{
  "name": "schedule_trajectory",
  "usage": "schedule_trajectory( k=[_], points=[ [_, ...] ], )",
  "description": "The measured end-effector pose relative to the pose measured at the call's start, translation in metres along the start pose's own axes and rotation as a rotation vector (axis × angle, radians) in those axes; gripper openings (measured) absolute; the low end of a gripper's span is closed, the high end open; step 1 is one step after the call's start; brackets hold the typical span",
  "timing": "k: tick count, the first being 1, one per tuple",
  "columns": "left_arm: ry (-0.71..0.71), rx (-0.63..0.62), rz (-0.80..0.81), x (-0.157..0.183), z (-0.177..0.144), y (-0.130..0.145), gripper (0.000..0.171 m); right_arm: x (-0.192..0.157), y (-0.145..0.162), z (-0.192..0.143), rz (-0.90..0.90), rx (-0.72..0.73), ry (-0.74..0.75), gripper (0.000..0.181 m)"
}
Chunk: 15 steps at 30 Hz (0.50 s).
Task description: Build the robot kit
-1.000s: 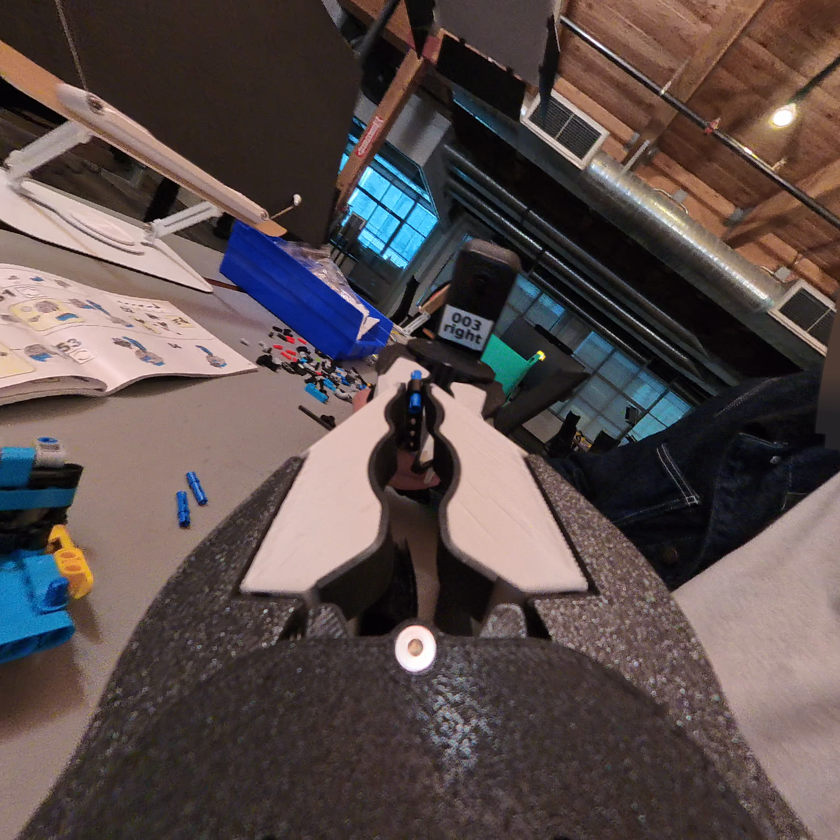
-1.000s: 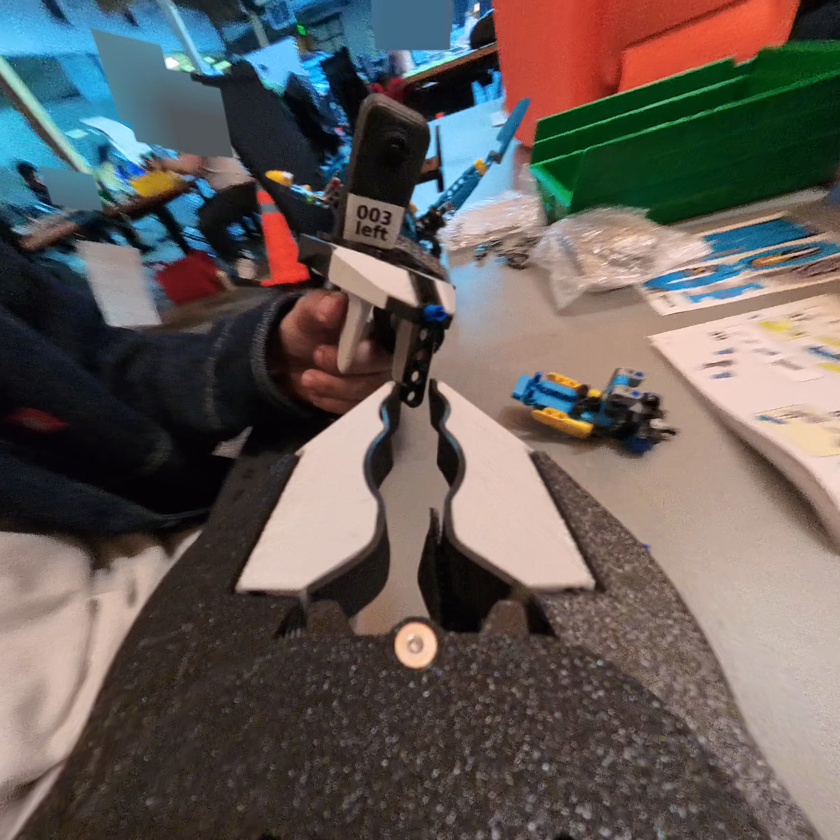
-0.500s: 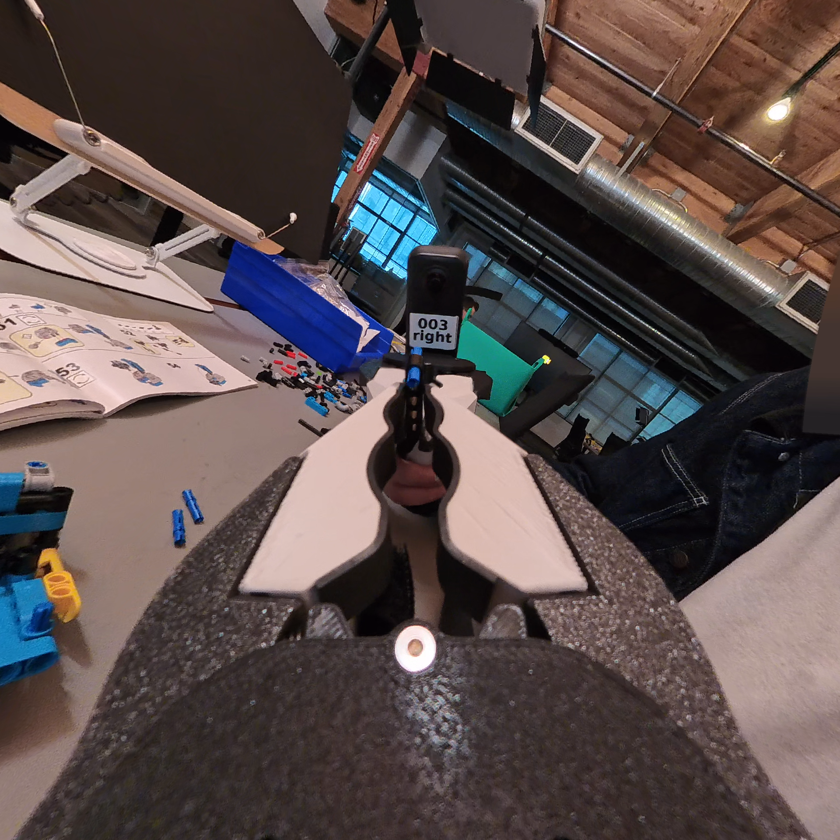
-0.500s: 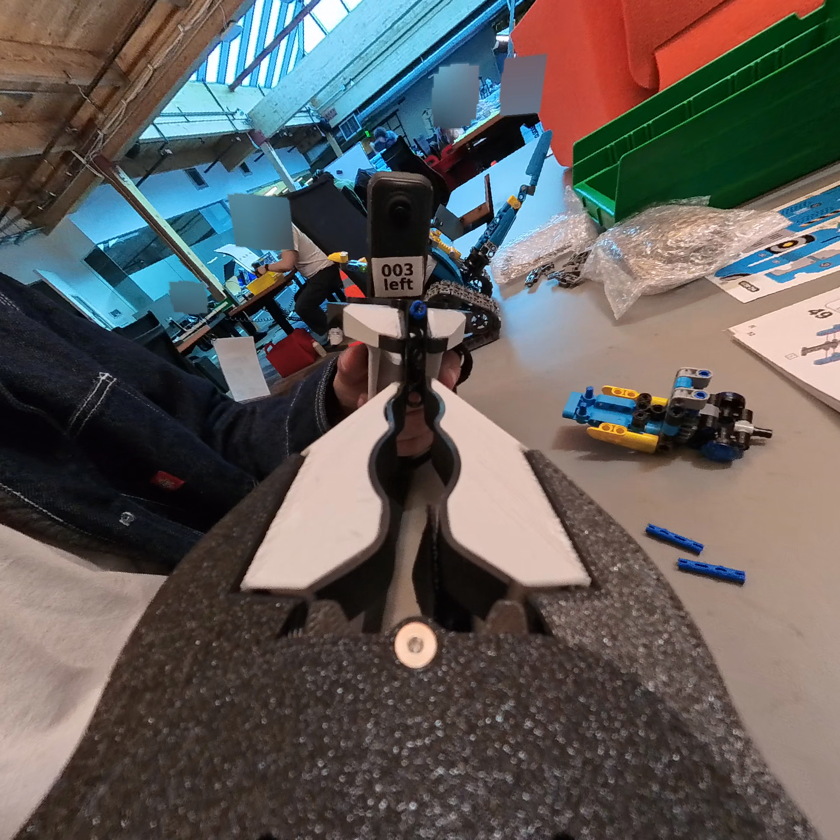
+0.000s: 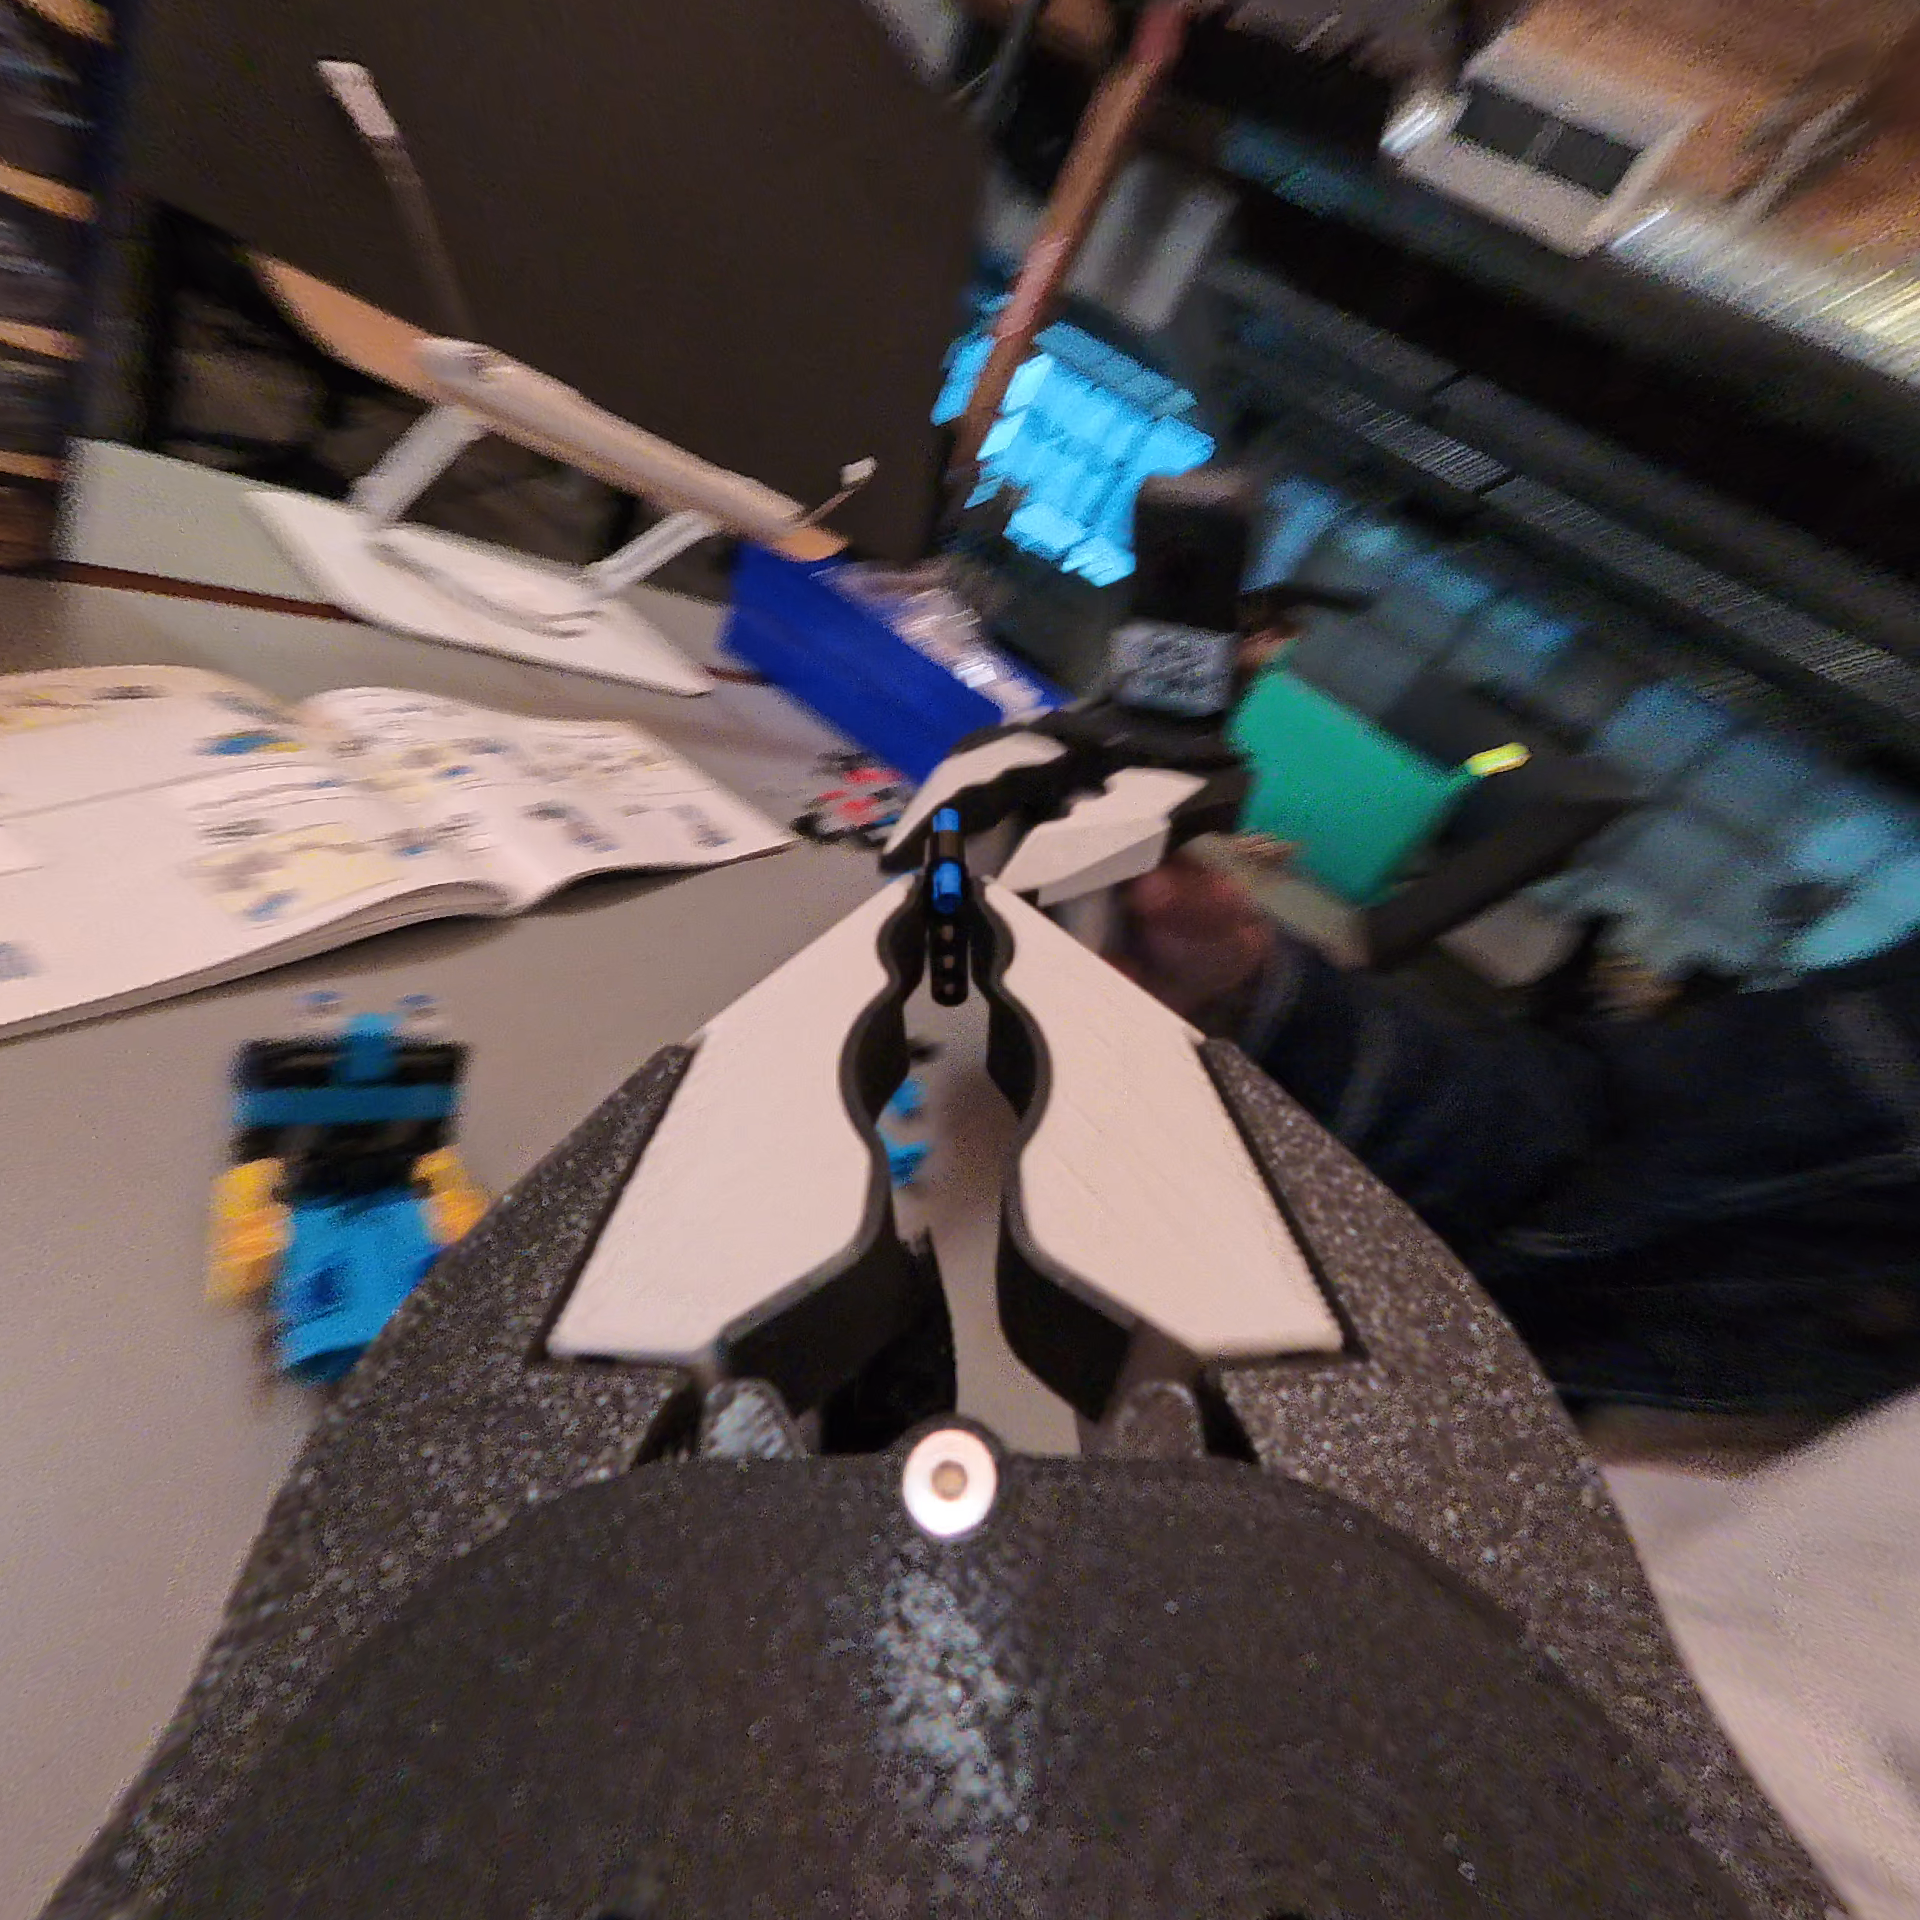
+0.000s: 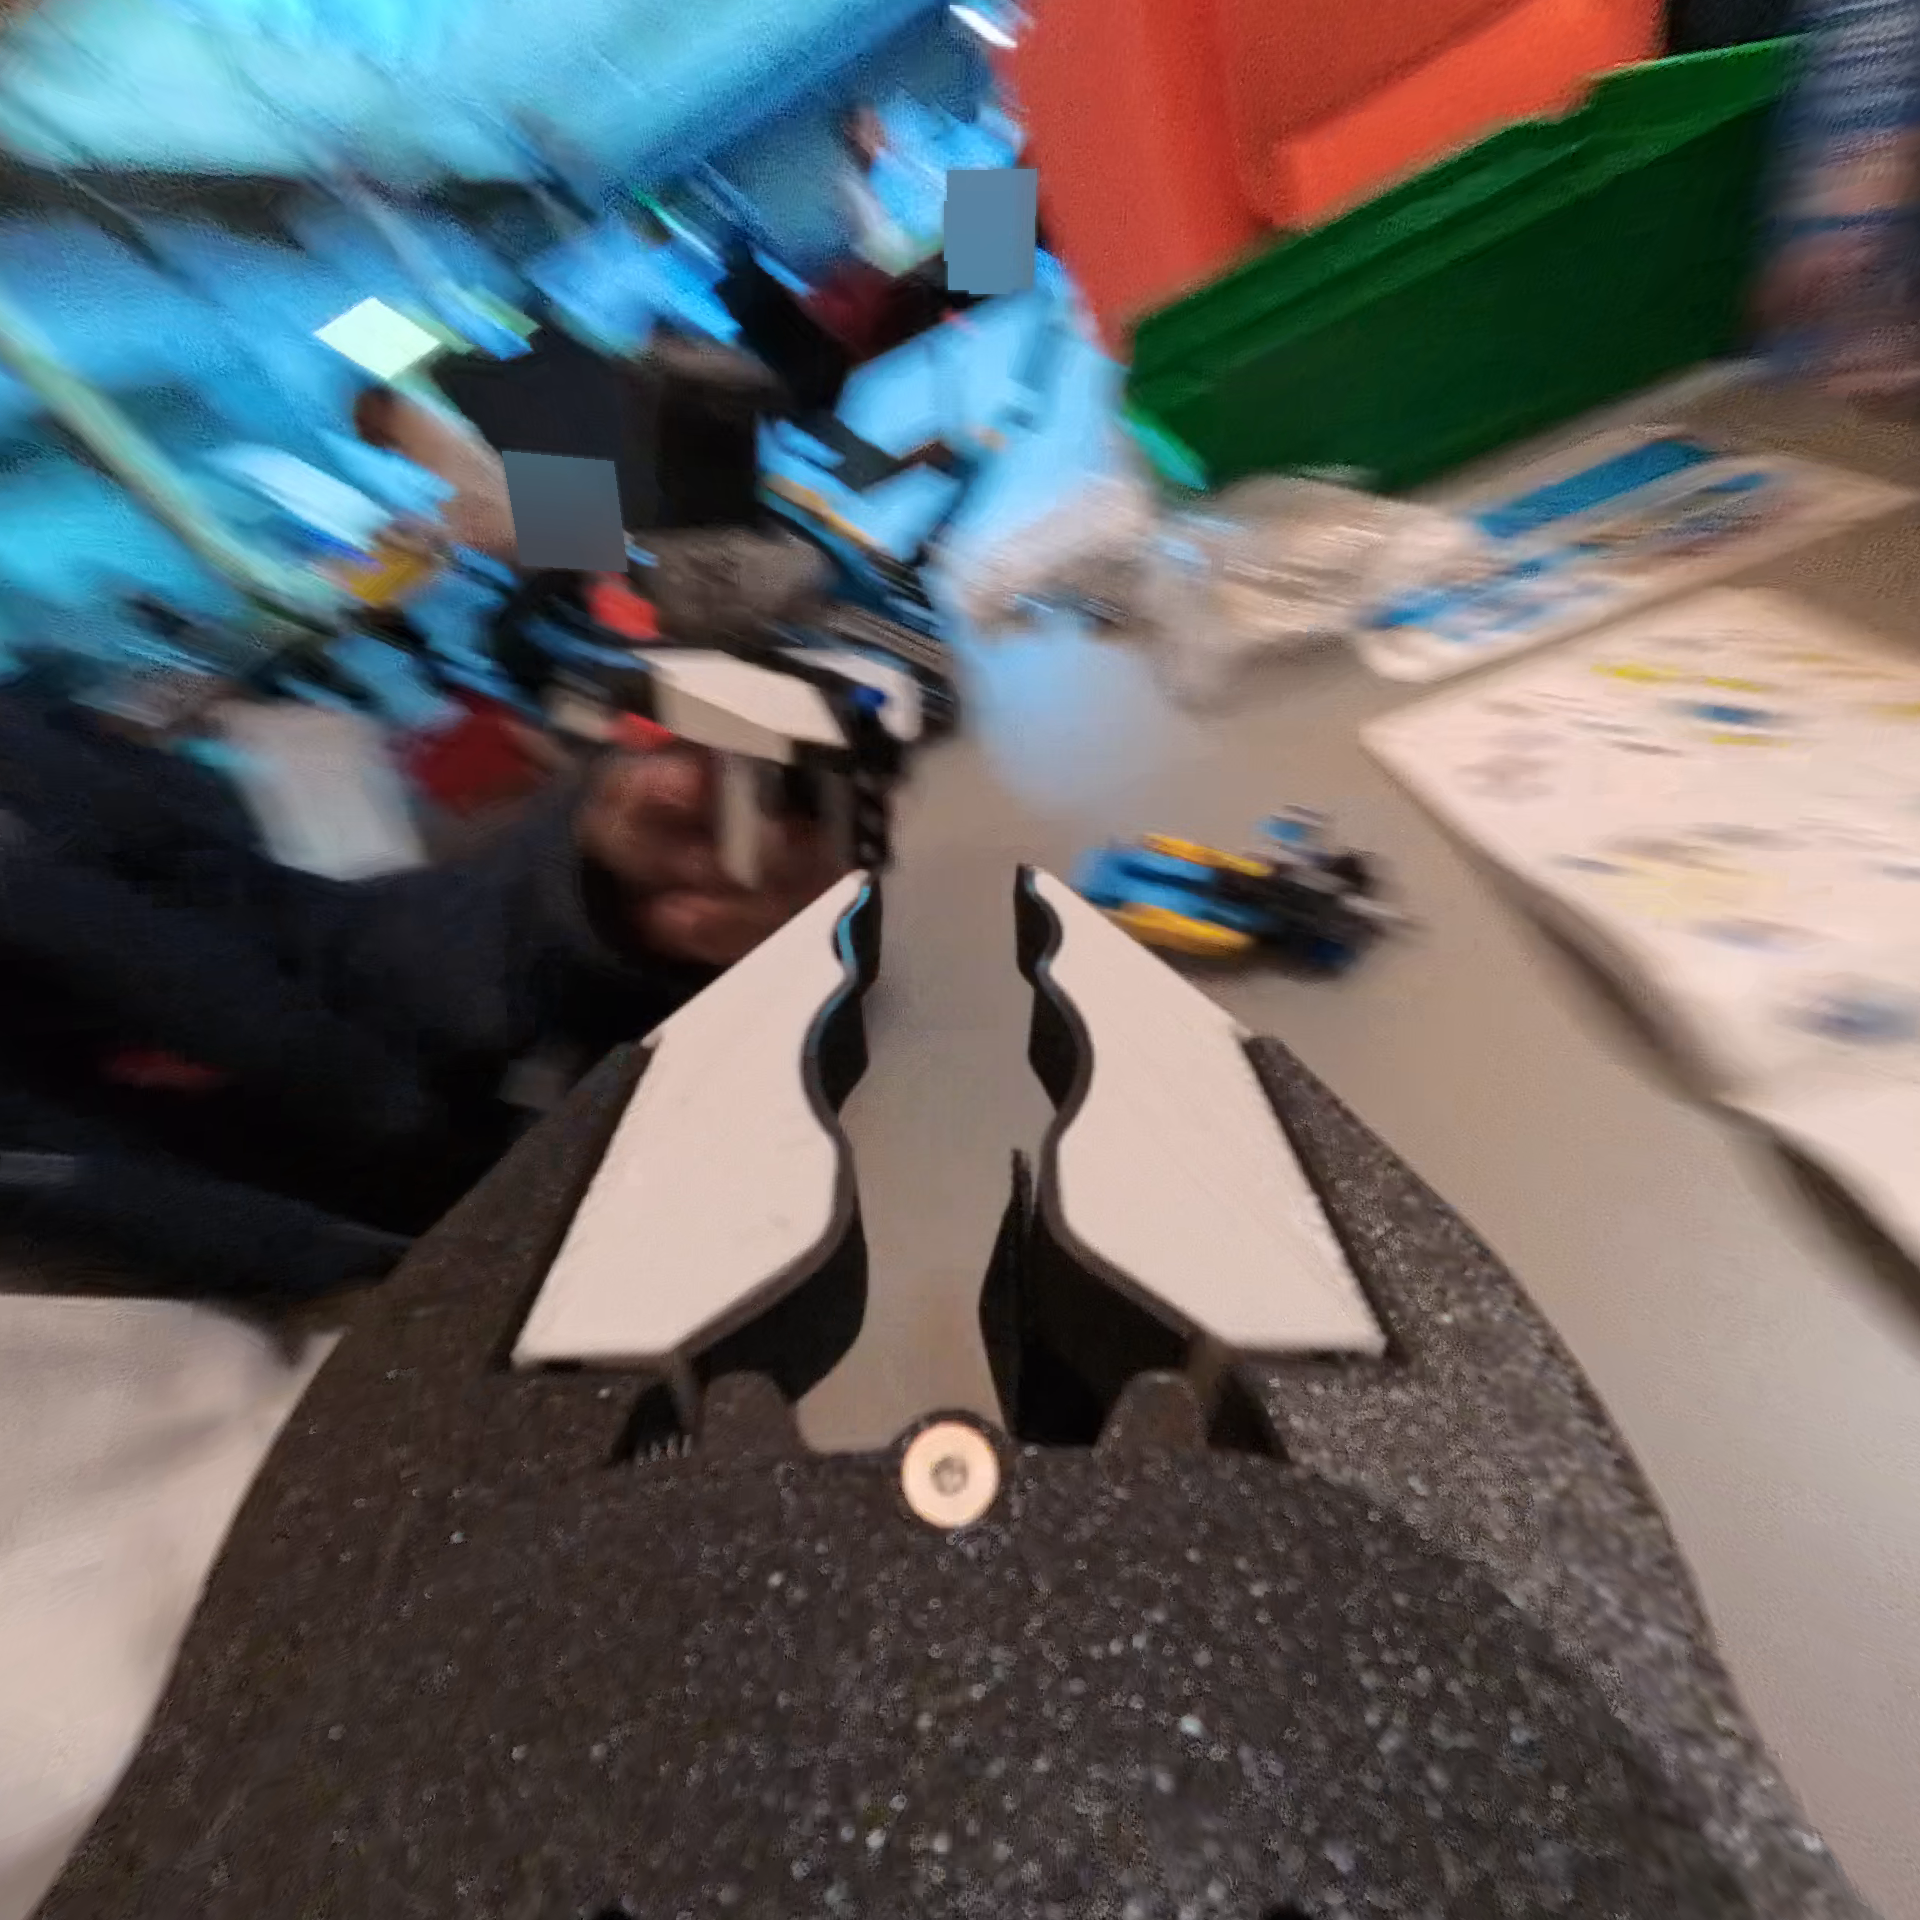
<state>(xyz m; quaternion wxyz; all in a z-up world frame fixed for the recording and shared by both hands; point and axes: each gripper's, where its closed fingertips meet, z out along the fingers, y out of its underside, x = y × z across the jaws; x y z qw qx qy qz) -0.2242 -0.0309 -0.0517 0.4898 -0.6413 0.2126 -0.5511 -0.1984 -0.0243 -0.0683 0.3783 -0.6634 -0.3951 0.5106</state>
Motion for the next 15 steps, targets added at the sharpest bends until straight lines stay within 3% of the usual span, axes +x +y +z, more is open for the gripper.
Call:
schedule_trajectory(
  k=[2, 6, 8, 10, 15],
  points=[
    [-0.173, -0.069, 0.105, -0.023, 0.000, 0.010, 0.007, 0.038, 0.019, -0.016, -0.150, -0.148, 0.218, 0.019],
    [-0.290, -0.169, 0.126, -0.044, 0.002, 0.028, 0.007, 0.053, 0.078, -0.023, -0.232, -0.489, 0.236, 0.023],
    [-0.296, -0.171, 0.145, -0.043, 0.002, 0.028, 0.007, 0.067, 0.077, -0.029, -0.307, -0.502, 0.327, 0.022],
    [-0.276, -0.150, 0.179, -0.036, 0.004, 0.024, 0.007, 0.066, 0.074, -0.019, -0.295, -0.477, 0.288, 0.021],
    [-0.304, -0.135, 0.128, -0.046, -0.001, 0.022, 0.007, 0.086, 0.079, -0.001, -0.468, -0.624, 0.240, 0.025]
  ],
)
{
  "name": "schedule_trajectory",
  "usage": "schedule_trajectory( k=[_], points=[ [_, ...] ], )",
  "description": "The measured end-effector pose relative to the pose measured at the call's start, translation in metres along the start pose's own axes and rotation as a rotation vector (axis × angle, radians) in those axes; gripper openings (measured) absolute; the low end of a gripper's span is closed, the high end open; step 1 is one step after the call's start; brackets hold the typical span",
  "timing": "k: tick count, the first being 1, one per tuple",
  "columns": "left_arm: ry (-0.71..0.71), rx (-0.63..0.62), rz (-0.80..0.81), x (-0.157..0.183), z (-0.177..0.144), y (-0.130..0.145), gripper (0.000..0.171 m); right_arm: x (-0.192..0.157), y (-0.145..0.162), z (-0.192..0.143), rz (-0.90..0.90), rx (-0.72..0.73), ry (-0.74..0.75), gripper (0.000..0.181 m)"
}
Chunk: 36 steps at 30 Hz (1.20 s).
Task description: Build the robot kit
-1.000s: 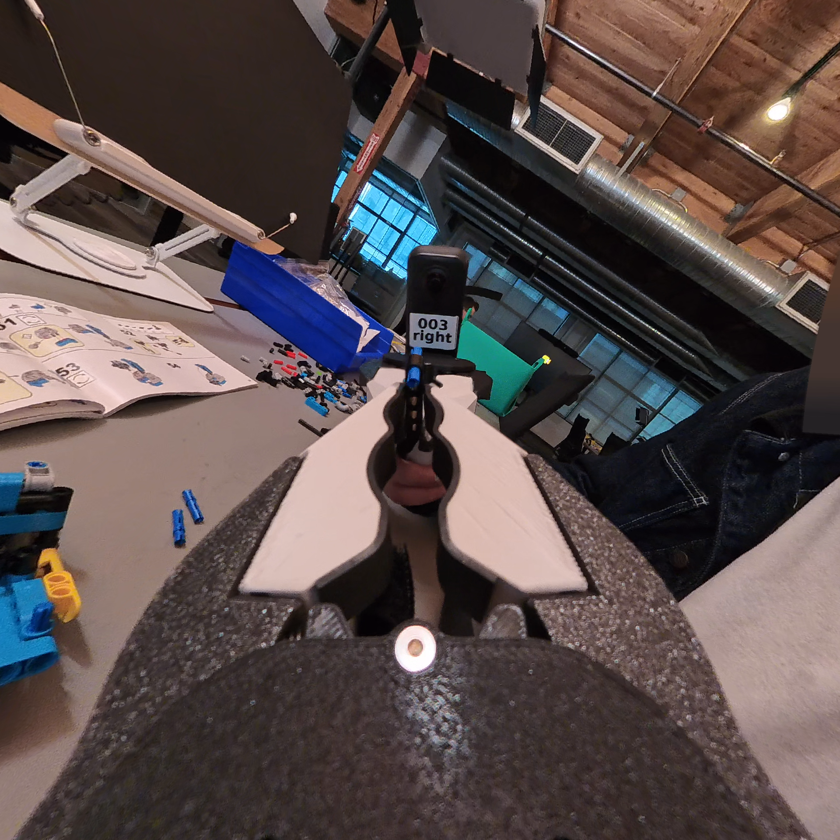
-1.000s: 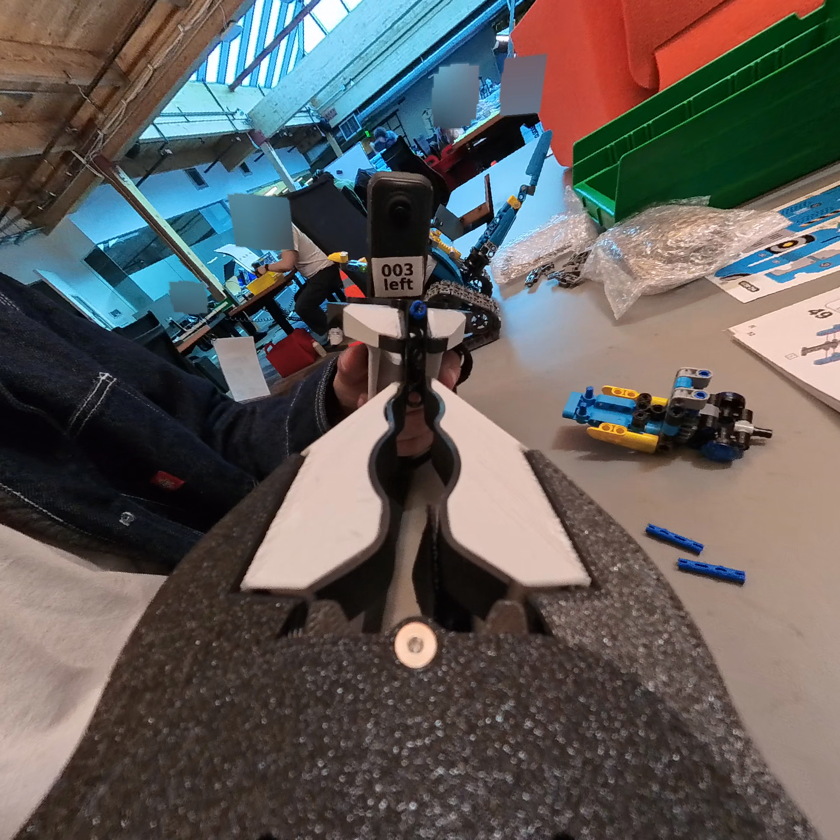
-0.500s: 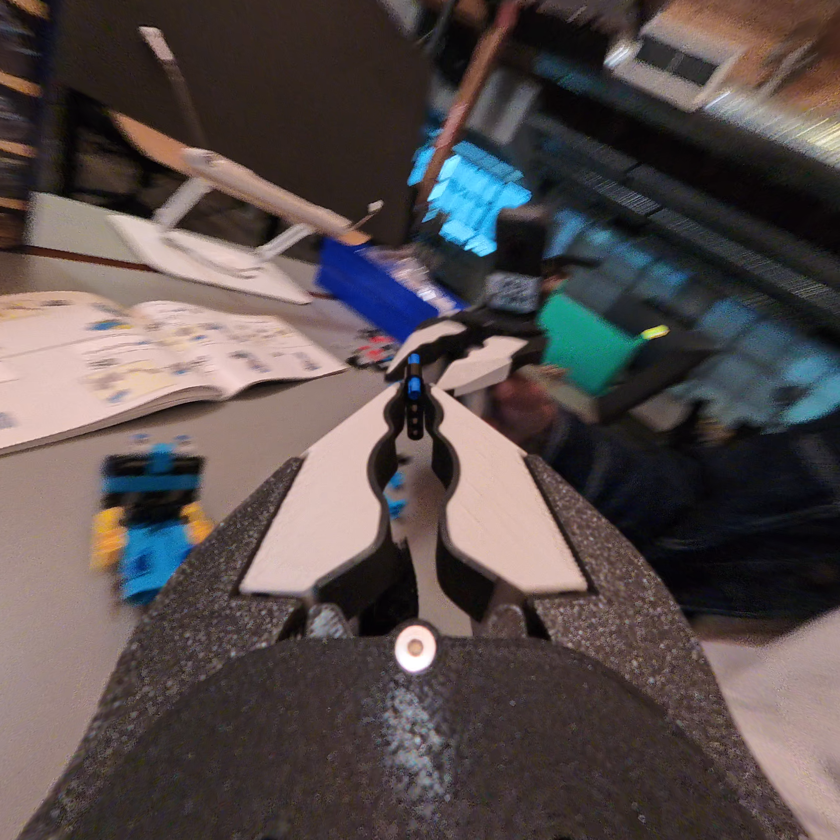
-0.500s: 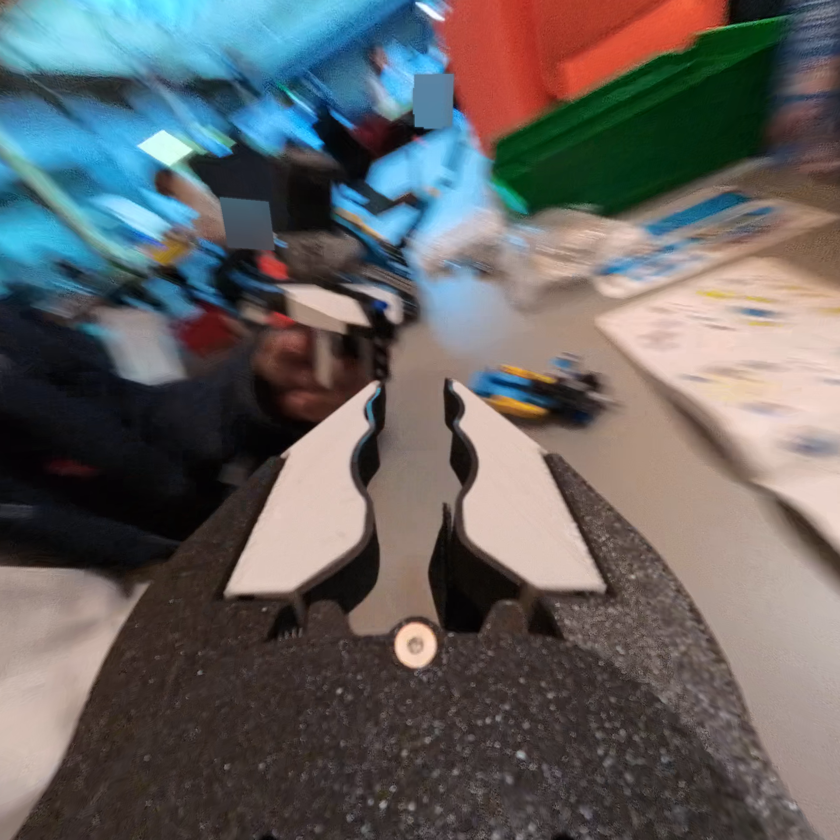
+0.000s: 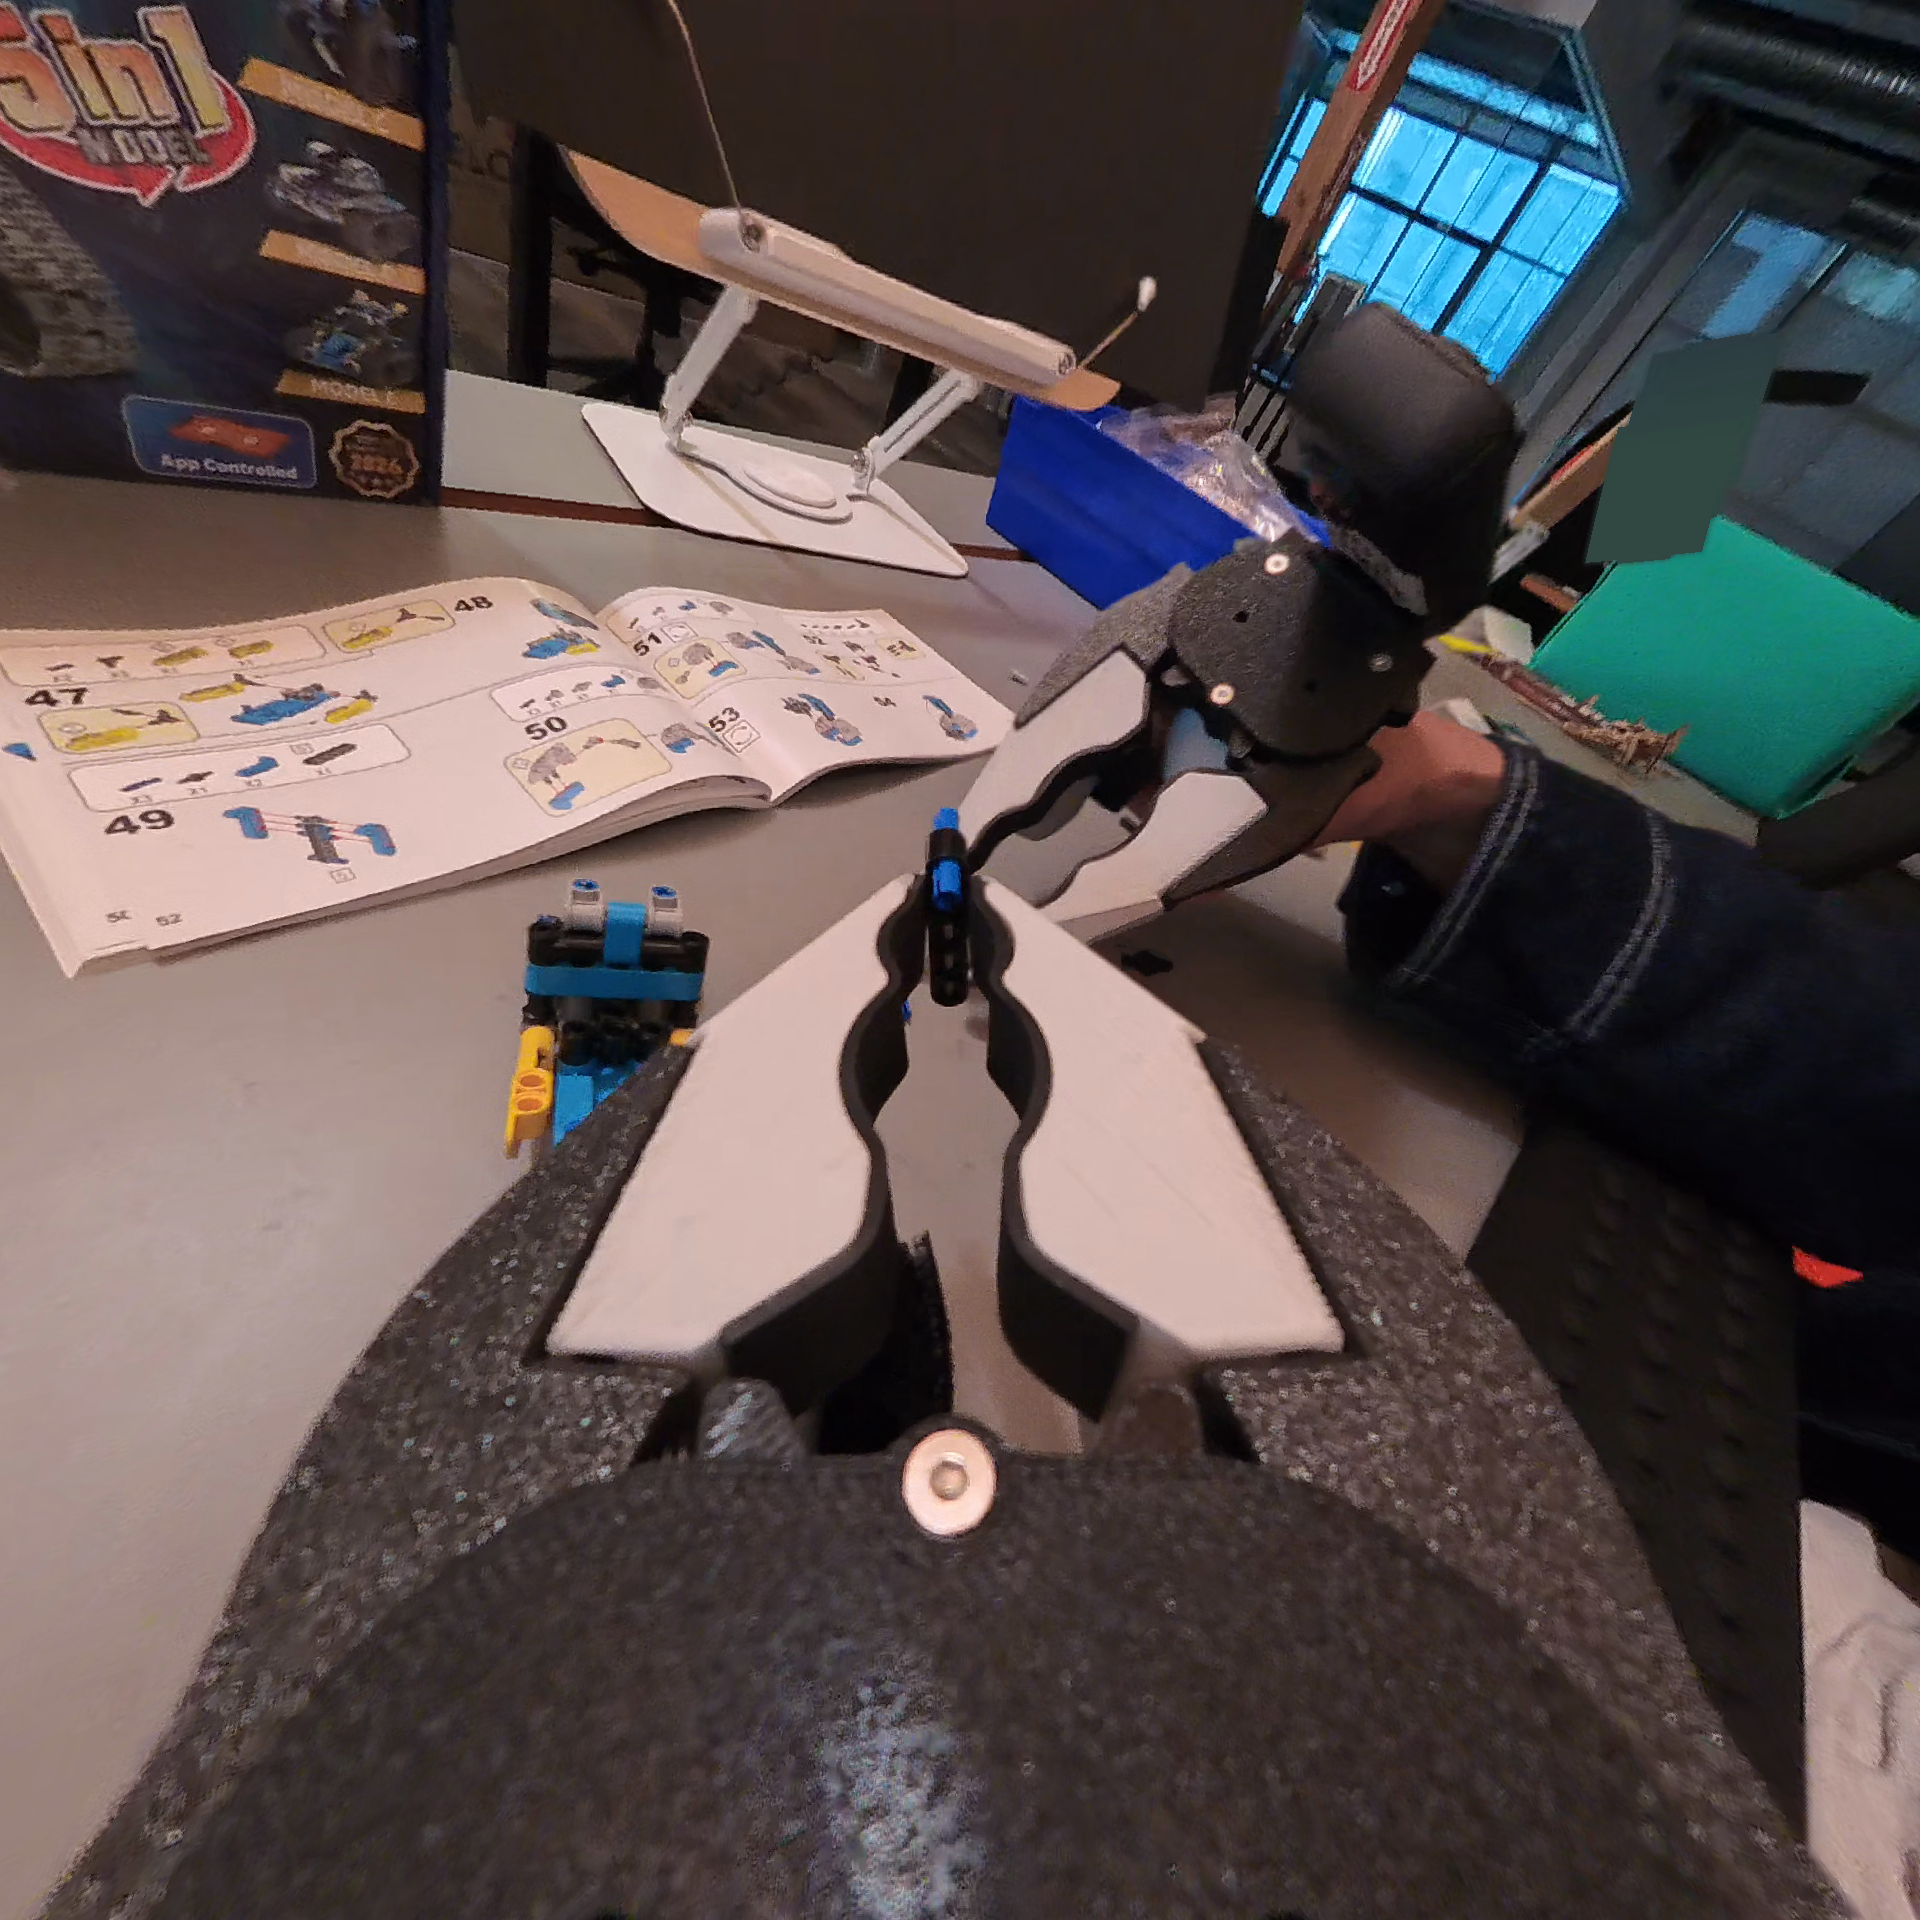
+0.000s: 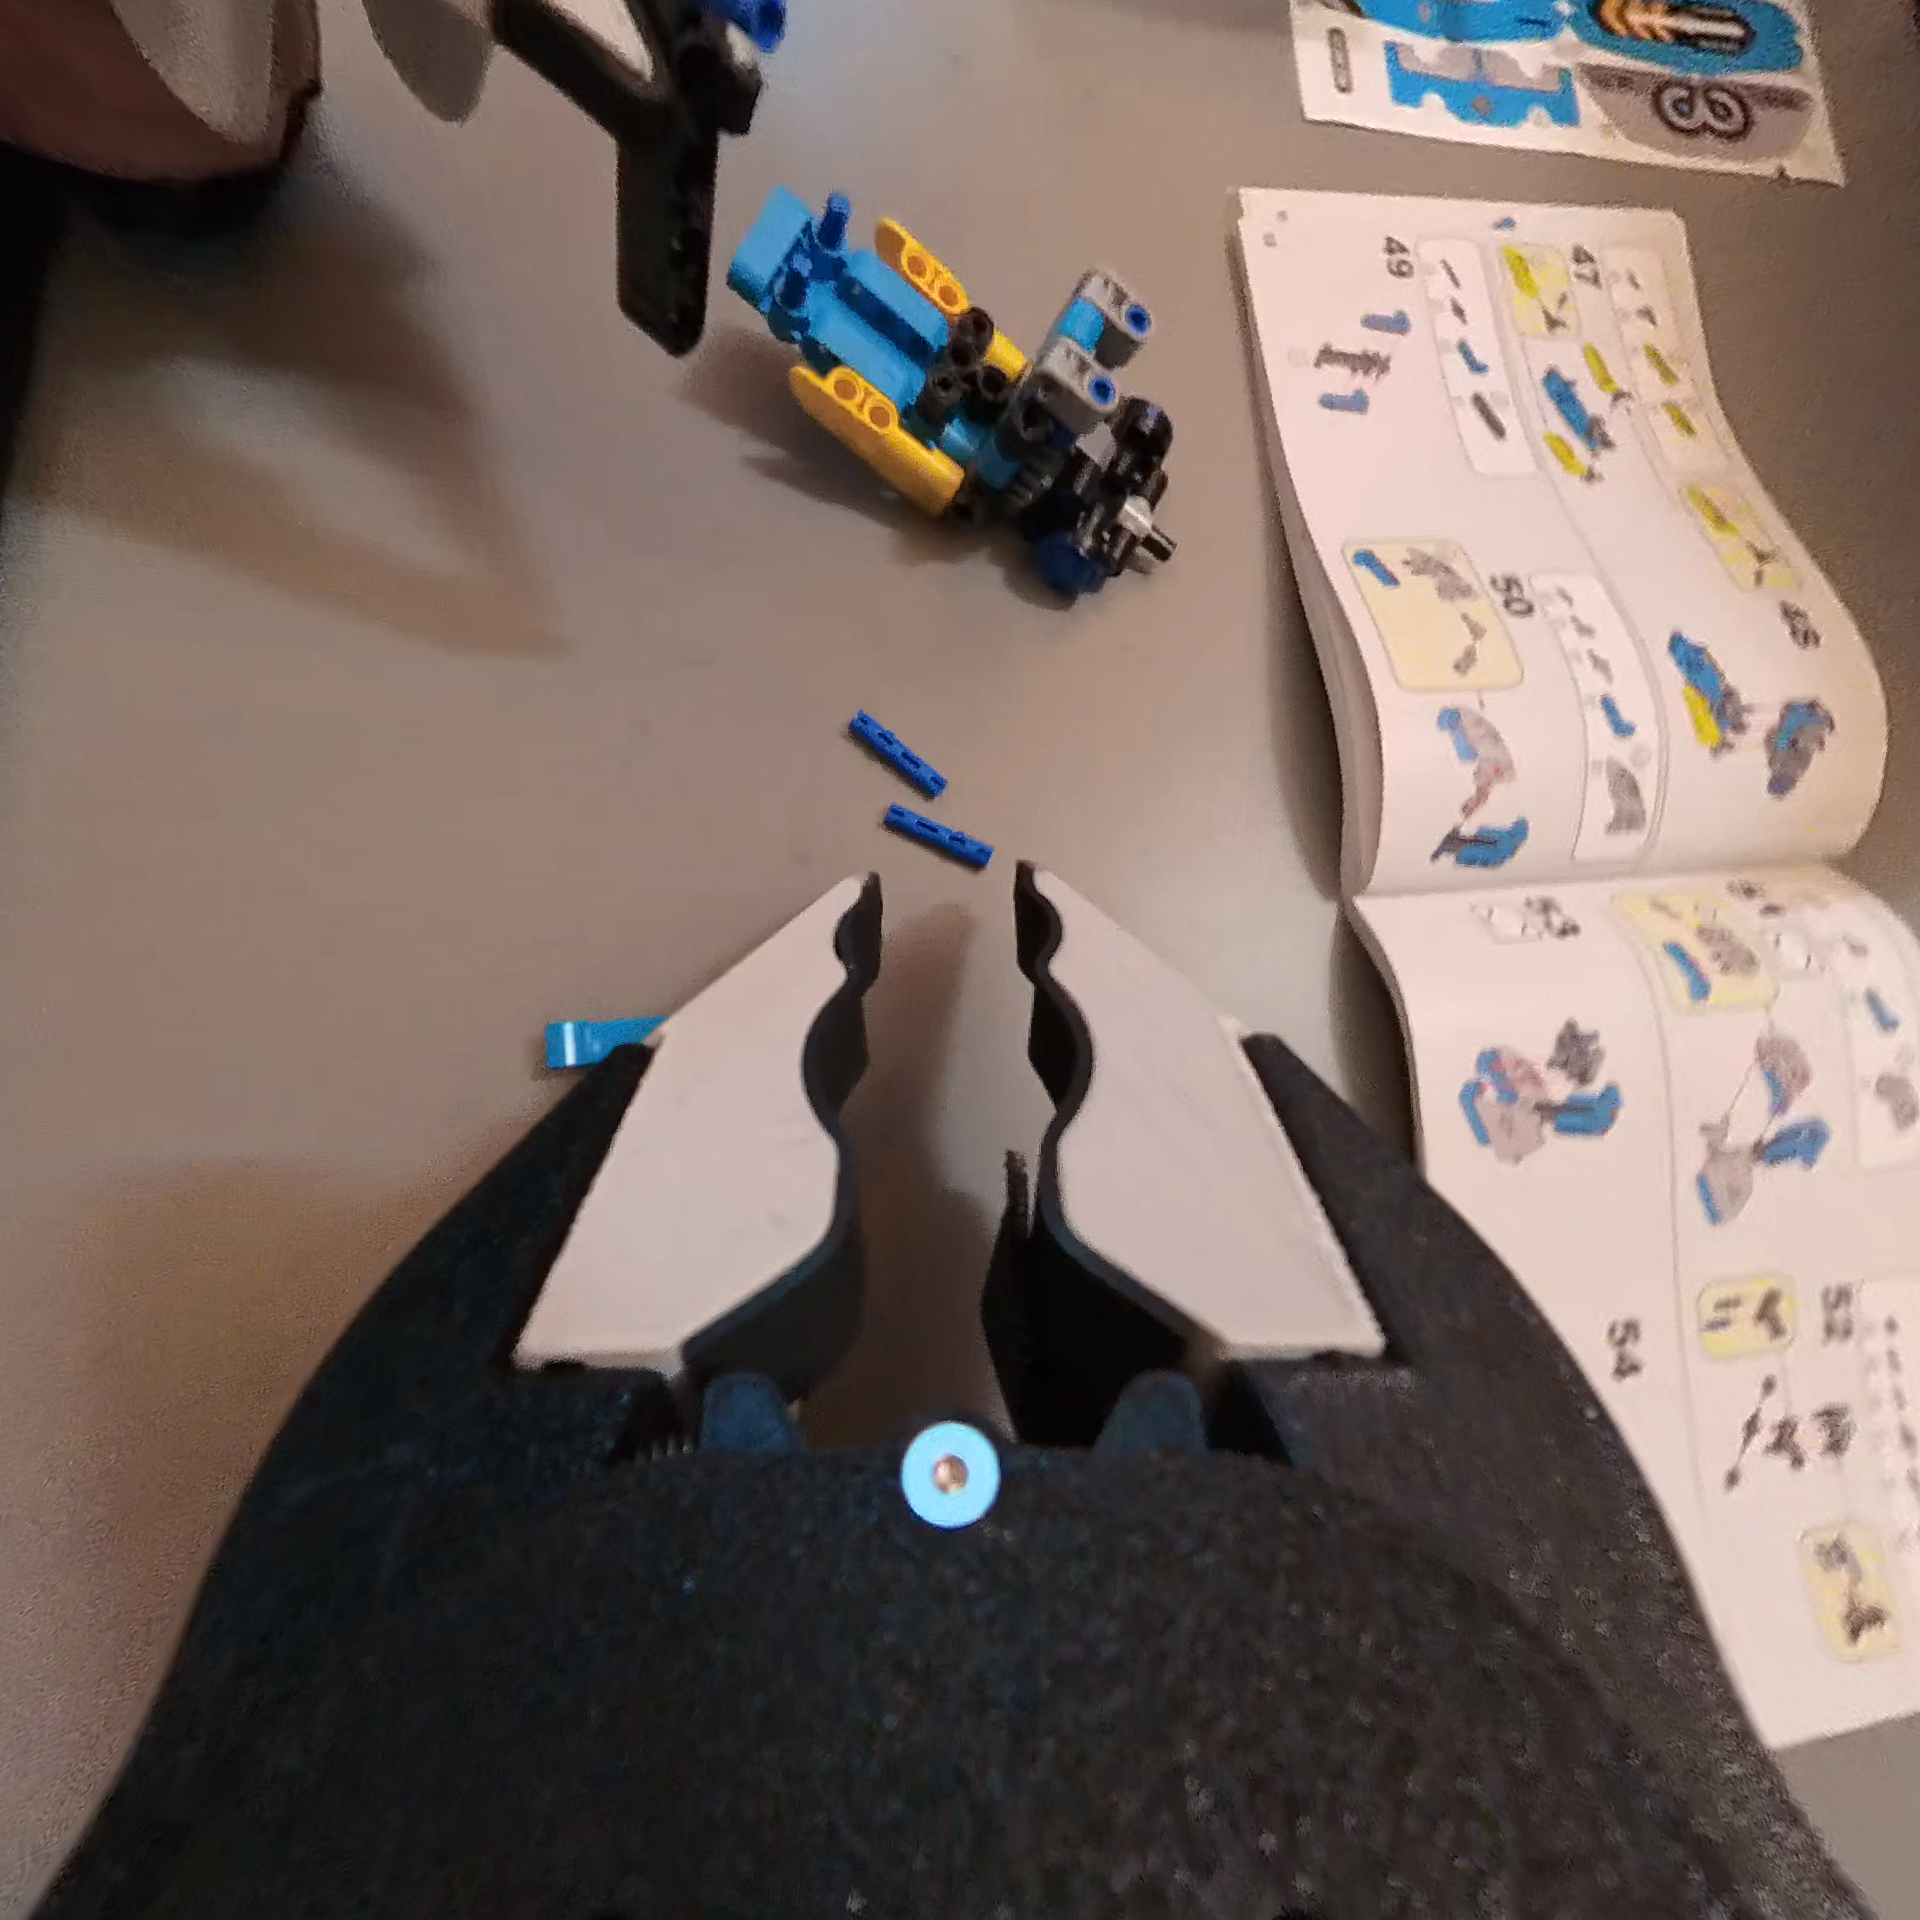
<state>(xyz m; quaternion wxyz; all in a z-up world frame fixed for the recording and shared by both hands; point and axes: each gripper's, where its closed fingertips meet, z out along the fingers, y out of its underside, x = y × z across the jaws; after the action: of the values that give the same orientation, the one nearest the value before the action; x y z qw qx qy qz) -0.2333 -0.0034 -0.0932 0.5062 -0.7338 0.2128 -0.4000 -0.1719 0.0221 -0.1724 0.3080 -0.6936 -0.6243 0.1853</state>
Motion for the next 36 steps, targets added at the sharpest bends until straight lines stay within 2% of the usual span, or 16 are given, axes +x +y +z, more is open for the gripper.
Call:
schedule_trajectory(
  k=[7, 13, 14, 19, 23, 26, 27, 29, 34, 36],
  points=[
    [0.031, 0.026, -0.049, -0.001, -0.003, -0.004, 0.007, -0.002, 0.003, 0.013, -0.152, -0.102, -0.238, 0.020],
    [0.049, 0.007, -0.039, 0.003, -0.001, -0.001, 0.007, -0.006, 0.004, 0.019, -0.137, -0.076, -0.354, 0.013],
    [0.052, 0.007, -0.041, 0.003, -0.001, -0.001, 0.007, -0.007, 0.004, 0.019, -0.139, -0.068, -0.368, 0.005],
    [0.054, 0.016, -0.062, 0.001, -0.002, -0.003, 0.007, -0.007, 0.004, 0.017, -0.149, -0.057, -0.326, 0.004],
    [0.050, 0.012, -0.071, -0.001, -0.002, -0.002, 0.007, -0.011, 0.011, -0.004, -0.134, -0.159, -0.293, 0.004],
    [0.048, 0.011, -0.074, -0.001, -0.002, -0.001, 0.007, -0.019, 0.024, -0.040, -0.126, -0.308, -0.265, 0.004],
    [0.046, 0.009, -0.077, -0.001, -0.002, -0.001, 0.007, -0.023, 0.035, -0.054, -0.116, -0.397, -0.262, 0.004],
    [0.042, 0.008, -0.081, -0.002, -0.002, -0.001, 0.007, -0.027, 0.068, -0.087, -0.094, -0.626, -0.217, 0.004],
    [0.045, 0.017, -0.092, -0.002, -0.003, -0.002, 0.007, -0.064, 0.153, -0.179, 0.221, -1.242, -0.246, 0.004],
    [0.044, 0.019, -0.094, -0.002, -0.004, -0.002, 0.007, -0.068, 0.177, -0.200, 0.266, -1.421, -0.225, 0.004]
  ],
)
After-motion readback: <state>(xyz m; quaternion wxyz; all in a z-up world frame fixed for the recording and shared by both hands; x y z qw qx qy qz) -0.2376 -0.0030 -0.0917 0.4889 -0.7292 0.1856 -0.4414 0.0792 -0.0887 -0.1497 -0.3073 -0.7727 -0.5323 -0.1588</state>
